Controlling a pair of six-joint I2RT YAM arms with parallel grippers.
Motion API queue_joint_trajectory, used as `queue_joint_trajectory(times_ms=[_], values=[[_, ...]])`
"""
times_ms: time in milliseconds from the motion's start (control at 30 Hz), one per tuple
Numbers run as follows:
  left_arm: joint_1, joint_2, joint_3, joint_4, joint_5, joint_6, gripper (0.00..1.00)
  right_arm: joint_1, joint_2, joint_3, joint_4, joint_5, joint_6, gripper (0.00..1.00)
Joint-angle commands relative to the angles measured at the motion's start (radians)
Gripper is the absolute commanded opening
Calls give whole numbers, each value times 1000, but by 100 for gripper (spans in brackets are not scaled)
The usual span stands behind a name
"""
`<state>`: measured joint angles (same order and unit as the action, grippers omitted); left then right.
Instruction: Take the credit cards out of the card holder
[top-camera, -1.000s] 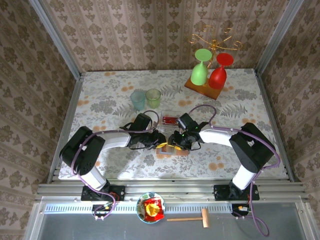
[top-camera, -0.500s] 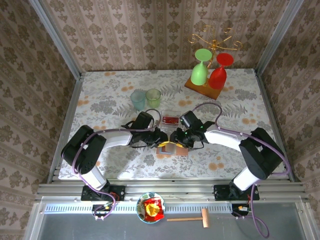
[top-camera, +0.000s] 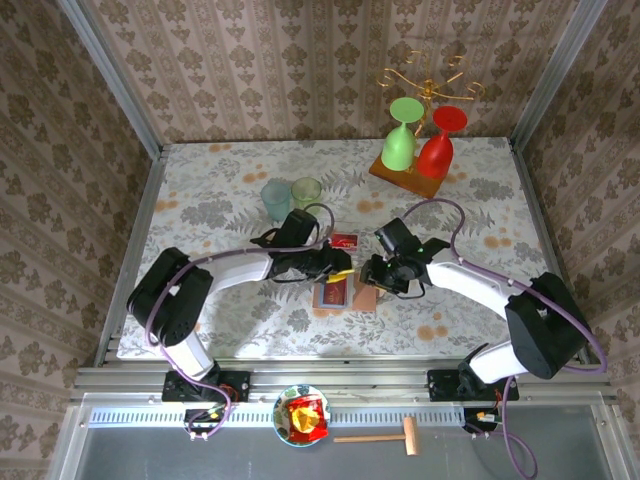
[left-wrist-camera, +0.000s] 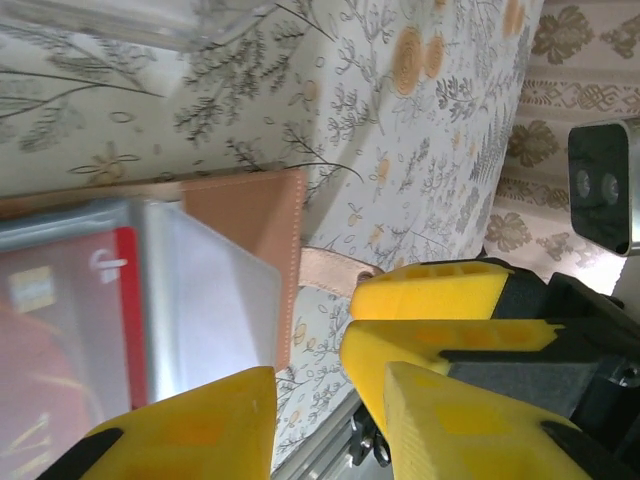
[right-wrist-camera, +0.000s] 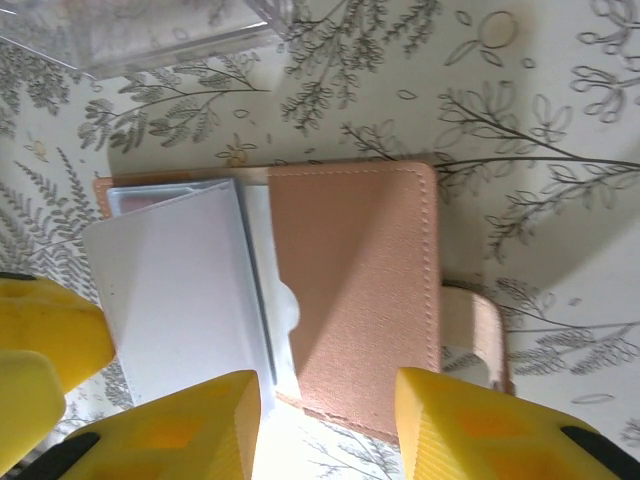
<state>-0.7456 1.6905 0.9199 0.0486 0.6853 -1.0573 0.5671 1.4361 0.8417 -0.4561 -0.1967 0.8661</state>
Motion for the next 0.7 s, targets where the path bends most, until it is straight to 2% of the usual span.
queue_joint_trajectory(times_ms=[0, 300, 667], values=[[-21, 48, 45, -28, 30, 26, 36, -15, -34, -28, -51, 48, -29, 41], [-64, 133, 124, -32, 38, 28, 37, -49, -37, -82, -9, 8, -39, 40], [-62, 147, 145, -24, 59, 50, 38, -56, -109, -52, -29, 0, -19, 40]])
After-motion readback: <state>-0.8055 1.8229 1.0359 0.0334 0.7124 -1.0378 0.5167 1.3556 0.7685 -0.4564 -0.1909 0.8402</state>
